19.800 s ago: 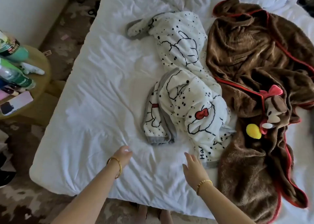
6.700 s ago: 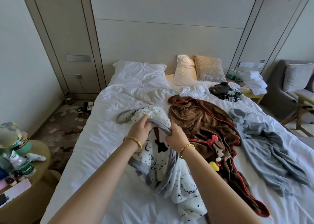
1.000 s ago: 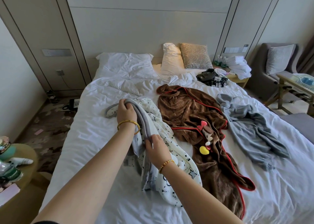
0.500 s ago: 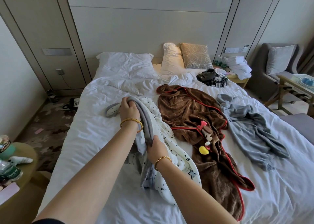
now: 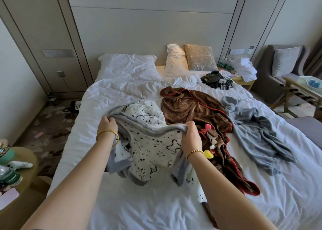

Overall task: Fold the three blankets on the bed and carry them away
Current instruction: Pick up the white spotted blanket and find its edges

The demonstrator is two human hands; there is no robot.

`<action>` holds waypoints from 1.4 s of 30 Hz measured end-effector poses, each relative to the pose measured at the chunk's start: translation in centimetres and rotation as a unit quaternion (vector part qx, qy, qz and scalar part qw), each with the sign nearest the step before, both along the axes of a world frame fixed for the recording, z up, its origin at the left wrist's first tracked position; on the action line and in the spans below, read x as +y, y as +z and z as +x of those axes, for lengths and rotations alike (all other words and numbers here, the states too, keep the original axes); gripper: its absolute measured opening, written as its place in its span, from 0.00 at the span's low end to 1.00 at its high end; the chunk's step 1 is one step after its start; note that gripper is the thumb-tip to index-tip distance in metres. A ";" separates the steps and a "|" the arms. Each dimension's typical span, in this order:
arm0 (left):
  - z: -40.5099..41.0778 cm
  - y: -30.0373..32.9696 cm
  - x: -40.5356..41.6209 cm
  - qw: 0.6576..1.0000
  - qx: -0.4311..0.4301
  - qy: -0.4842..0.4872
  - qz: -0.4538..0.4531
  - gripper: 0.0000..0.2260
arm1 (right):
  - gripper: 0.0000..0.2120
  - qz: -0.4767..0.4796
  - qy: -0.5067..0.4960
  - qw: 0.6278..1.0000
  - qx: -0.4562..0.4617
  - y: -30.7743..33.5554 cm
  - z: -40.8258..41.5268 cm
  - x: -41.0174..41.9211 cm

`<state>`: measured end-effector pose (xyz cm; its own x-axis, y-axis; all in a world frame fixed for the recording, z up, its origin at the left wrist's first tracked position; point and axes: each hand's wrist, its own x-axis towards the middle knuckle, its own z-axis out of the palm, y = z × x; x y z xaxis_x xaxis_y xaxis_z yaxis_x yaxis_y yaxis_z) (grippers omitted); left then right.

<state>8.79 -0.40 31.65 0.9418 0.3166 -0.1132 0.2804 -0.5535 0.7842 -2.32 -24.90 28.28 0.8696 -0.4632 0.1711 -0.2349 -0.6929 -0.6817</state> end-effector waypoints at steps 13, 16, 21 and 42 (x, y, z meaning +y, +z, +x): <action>-5.4 -1.4 -5.5 0.888 -0.009 -0.412 0.203 0.29 | 0.12 -0.084 0.223 0.961 0.138 4.8 3.6 3.6; -5.7 -0.9 -7.5 0.902 -0.041 -0.358 0.236 0.20 | 0.13 -0.094 0.228 0.960 0.133 5.1 3.4 4.2; -5.2 -0.8 -8.0 0.911 -0.092 -0.309 0.257 0.13 | 0.10 -0.137 0.211 0.960 0.125 5.1 3.0 4.2; -1.8 -2.4 -1.5 0.906 0.103 -0.330 0.245 0.23 | 0.13 -0.180 0.088 0.977 0.078 2.7 2.3 0.7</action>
